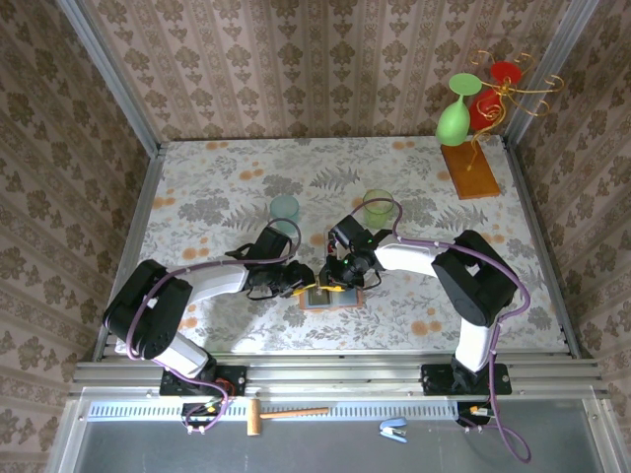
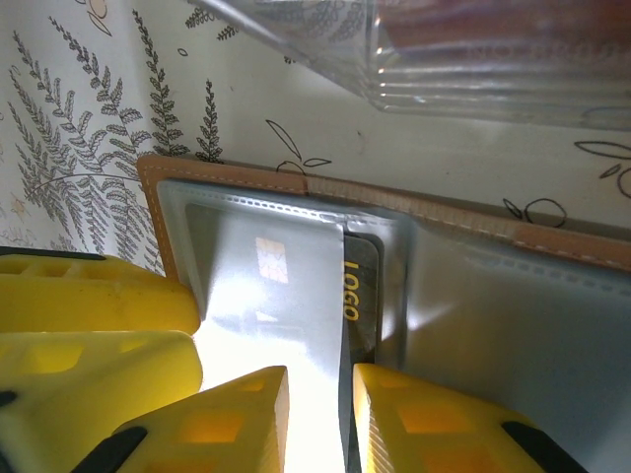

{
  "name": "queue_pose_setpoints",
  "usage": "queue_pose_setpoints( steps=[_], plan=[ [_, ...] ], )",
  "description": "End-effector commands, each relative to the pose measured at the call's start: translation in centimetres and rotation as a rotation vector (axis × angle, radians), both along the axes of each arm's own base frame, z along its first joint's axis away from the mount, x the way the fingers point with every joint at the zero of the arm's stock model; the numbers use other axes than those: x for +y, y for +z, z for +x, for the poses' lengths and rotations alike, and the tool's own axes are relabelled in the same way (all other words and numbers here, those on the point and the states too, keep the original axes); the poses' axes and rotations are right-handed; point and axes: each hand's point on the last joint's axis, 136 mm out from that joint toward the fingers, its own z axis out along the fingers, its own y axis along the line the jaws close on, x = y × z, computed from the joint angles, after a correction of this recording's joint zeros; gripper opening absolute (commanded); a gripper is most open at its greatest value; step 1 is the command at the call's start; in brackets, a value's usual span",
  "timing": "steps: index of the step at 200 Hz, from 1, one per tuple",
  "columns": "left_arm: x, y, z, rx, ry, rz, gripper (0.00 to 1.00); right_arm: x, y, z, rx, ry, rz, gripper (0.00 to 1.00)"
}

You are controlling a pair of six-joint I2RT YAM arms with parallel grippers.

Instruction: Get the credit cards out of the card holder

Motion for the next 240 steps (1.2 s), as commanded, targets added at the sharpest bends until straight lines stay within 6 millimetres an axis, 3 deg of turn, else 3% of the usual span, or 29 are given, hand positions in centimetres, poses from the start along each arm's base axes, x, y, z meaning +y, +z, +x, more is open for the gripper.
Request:
queue_pose_setpoints(
  steps=[1,115,142,199,240],
  plan=[
    [1.1,-0.8,-0.4,0.006,0.004,0.035,0.35,-0.5,-0.2,0.2,0.005,-0.004,-0.034,0.25],
    [1.5,-1.5,-0.8,0.023,0.005,0.043,0.36,-1.3,0.5,0.5,-0.017,-0.006,-0.061,0.25],
    [1.3,-0.8,-0.5,0.01,0.005,0.033,0.37,-1.3,1.1,0.6,-0.029,-0.007,-0.05,0.25],
    [1.0,2.7,0.6,-0.061,-0.015,0.01,0.37,-1.2,2.1,0.8,-0.045,-0.02,-0.011,0.25],
    [-0.2,3.1,0.4,-0.052,-0.045,-0.013,0.29,-1.1,2.0,1.0,-0.028,-0.041,0.033,0.25]
  ],
)
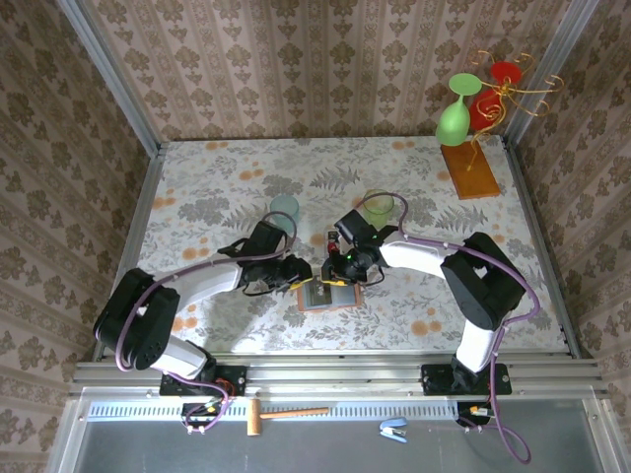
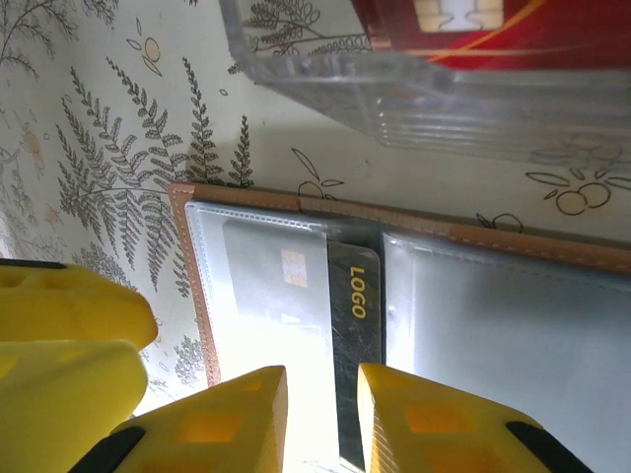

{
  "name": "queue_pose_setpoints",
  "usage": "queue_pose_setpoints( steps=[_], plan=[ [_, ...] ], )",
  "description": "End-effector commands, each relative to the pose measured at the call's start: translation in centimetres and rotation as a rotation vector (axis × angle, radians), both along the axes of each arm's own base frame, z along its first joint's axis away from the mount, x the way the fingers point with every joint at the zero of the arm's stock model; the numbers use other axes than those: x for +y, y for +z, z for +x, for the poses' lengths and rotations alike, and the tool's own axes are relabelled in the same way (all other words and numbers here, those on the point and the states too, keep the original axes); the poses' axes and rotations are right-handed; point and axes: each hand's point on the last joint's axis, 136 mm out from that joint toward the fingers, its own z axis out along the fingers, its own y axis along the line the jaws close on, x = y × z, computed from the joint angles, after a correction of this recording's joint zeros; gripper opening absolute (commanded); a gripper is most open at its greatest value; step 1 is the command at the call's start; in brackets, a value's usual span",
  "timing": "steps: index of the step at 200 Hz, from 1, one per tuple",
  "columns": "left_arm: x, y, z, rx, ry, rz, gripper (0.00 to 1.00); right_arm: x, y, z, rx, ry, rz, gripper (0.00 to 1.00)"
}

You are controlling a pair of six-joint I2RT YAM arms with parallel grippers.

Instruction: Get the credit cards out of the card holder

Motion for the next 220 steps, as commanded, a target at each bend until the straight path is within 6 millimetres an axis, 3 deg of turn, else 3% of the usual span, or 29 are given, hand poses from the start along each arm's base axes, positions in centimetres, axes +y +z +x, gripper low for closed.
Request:
queue_pose_setpoints(
  steps=[1,86,220],
  plan=[
    [-0.6,0.5,-0.4,-0.001,-0.036,0.0,0.29,-0.2,0.4,-0.2,0.013,-0.021,0.028,0.25],
    [-1.1,-2.1,-1.7,0.057,-0.048,0.023,0.15,-0.1,-0.6,-0.1,0.054,-0.037,0.081,0.25],
    [0.4,-4.4,-2.6,0.099,-0.047,0.075,0.14,-0.3,-2.4,-0.9,0.109,-0.024,0.079,0.25]
  ],
)
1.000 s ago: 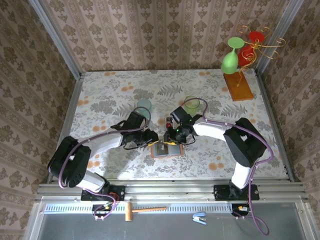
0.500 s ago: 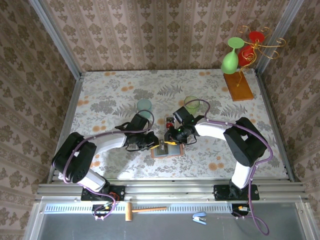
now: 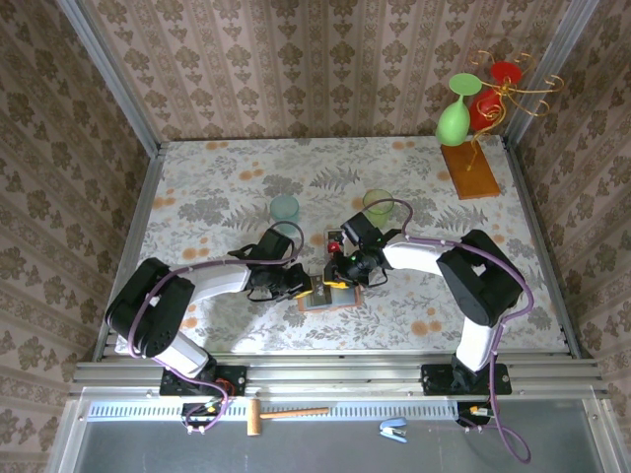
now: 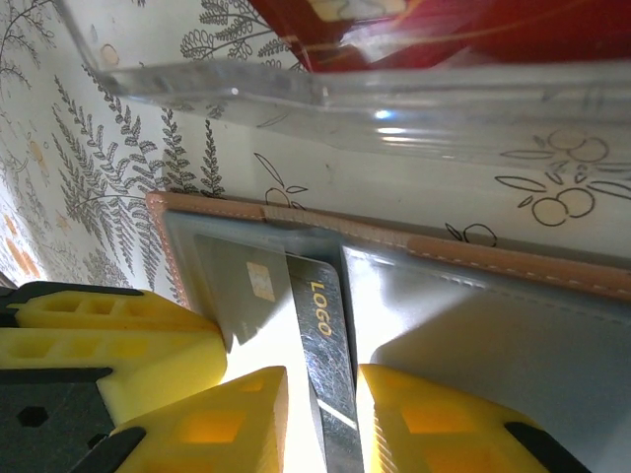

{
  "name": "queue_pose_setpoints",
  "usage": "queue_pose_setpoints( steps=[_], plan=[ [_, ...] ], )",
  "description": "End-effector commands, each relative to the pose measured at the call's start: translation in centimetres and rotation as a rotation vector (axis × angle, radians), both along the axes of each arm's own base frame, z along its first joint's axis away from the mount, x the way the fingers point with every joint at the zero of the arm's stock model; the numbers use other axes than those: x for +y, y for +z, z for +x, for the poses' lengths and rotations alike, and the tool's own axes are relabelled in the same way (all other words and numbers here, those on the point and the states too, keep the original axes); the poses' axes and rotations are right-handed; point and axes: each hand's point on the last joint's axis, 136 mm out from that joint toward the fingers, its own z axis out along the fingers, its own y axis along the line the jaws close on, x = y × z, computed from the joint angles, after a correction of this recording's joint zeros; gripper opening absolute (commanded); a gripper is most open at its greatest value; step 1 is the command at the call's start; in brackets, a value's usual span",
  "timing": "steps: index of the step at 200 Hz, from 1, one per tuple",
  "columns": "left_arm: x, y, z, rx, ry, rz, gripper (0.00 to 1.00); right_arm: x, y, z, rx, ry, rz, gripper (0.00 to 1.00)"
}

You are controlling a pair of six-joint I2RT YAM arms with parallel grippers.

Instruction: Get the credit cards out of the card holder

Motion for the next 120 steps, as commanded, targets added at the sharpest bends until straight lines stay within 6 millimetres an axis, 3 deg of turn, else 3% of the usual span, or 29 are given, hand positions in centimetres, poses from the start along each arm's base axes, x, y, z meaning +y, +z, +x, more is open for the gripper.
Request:
queue_pose_setpoints(
  steps=[1,120],
  plan=[
    [0.71,-1.08,-0.73,0.025,-0.008,0.027,0.14,-0.09,-1.11,-0.73,0.051,0.006,0.01,0.25],
    [0.78,-1.73,-0.93,0.039,-0.003,0.028,0.13,0.07,-1.63,-1.39,0.079,0.006,0.043,0.24]
  ],
)
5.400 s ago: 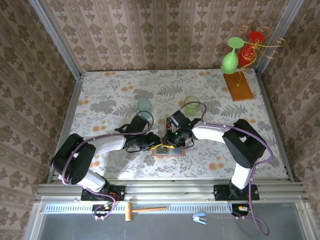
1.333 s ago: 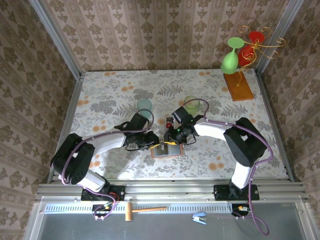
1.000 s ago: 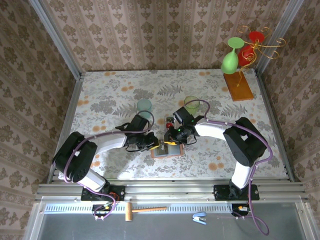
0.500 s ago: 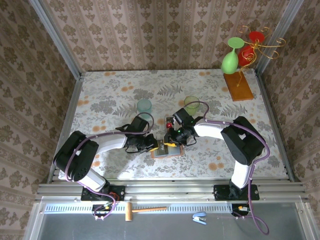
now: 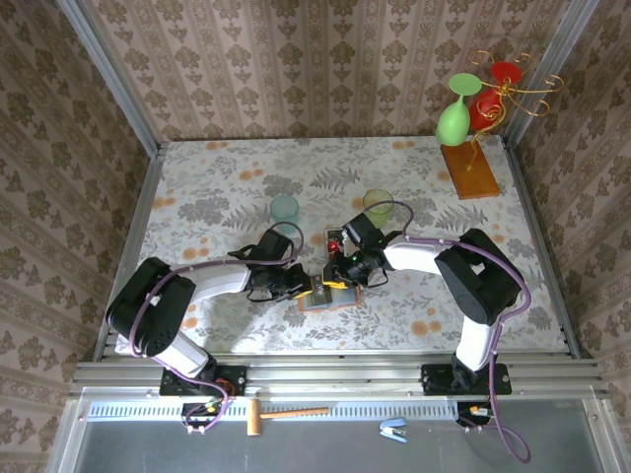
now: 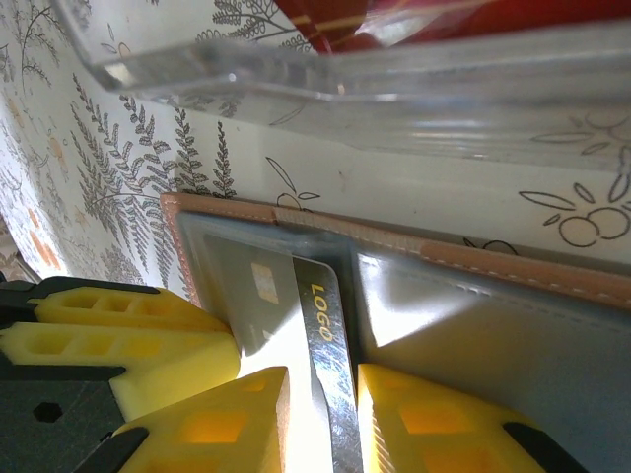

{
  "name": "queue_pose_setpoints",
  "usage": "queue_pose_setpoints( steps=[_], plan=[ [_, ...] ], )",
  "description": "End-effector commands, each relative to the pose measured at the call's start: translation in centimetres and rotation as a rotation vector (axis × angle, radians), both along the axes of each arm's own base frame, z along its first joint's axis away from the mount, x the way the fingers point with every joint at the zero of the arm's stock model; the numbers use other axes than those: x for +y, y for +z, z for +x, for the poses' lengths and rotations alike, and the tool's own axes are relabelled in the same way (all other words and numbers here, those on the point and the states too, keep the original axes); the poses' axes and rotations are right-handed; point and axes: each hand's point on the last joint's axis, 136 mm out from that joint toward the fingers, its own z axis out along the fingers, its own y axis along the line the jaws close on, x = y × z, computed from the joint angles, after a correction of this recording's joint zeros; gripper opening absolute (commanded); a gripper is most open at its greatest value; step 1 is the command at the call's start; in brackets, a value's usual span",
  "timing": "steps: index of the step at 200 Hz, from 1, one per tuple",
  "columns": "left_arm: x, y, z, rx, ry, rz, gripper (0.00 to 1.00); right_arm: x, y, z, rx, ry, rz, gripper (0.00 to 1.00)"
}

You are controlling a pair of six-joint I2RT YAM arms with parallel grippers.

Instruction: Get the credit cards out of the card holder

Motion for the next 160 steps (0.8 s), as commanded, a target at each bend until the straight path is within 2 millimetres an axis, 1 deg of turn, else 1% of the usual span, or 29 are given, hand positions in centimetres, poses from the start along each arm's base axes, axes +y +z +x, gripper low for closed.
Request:
queue_pose_setpoints(
  steps=[1,37,66,94,133,160],
  plan=[
    [0.9,-1.5,-0.9,0.04,0.0,0.038,0.13,-0.4,-1.5,-1.2,0.071,-0.004,-0.009,0.24],
    [0.9,-1.6,-1.0,0.042,-0.001,0.04,0.13,-1.1,-1.7,-1.4,0.069,-0.005,-0.05,0.24],
    [1.0,-1.6,-1.0,0.042,0.001,0.041,0.13,-0.7,-1.4,-1.6,0.077,0.01,-0.019,0.24],
    [0.9,-1.5,-1.0,0.04,0.001,0.039,0.13,-0.1,-0.6,-1.6,0.075,0.008,0.032,0.24],
    [0.9,-1.4,-0.9,0.04,0.004,0.04,0.13,0.2,0.7,-1.7,0.057,0.007,0.074,0.21],
    [1.0,-1.4,-0.9,0.036,0.006,0.04,0.13,0.2,1.2,-1.7,0.051,0.007,0.085,0.19]
  ],
)
